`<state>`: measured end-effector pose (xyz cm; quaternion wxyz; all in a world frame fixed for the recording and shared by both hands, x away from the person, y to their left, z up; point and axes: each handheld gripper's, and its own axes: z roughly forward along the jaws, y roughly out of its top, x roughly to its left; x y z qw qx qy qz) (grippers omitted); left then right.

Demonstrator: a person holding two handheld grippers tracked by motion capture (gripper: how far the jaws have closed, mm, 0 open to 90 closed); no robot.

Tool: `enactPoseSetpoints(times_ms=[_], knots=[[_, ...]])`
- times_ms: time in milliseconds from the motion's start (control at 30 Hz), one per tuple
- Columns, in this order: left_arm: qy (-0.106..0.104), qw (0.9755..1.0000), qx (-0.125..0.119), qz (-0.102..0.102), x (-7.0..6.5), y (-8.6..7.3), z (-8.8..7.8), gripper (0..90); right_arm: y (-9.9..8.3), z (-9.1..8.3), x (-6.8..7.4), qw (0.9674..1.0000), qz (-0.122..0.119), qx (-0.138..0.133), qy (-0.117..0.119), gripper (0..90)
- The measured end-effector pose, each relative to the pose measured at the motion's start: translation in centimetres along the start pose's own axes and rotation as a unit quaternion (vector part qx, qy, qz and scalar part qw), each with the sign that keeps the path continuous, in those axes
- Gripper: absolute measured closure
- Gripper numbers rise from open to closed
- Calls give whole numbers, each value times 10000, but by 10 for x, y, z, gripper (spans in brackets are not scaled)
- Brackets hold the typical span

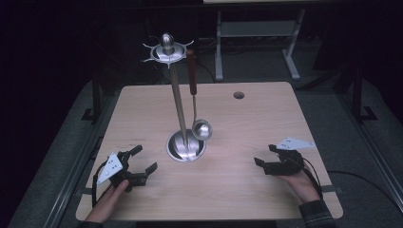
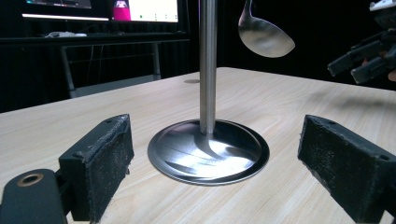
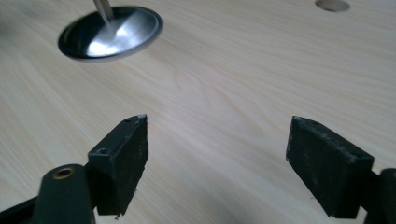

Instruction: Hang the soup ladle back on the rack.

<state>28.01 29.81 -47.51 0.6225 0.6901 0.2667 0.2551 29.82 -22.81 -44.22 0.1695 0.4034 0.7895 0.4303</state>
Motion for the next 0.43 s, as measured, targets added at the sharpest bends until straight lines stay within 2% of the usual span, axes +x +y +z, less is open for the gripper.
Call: enactPoseSetpoints(times_ms=[100, 433], knots=[[6, 10000, -5, 7, 0, 0, 0, 97, -10, -1, -2, 9999, 63, 59, -54, 140], [1, 10000, 1, 7, 0, 0, 1, 97, -31, -5, -3, 9994, 47, 243, -228, 120]])
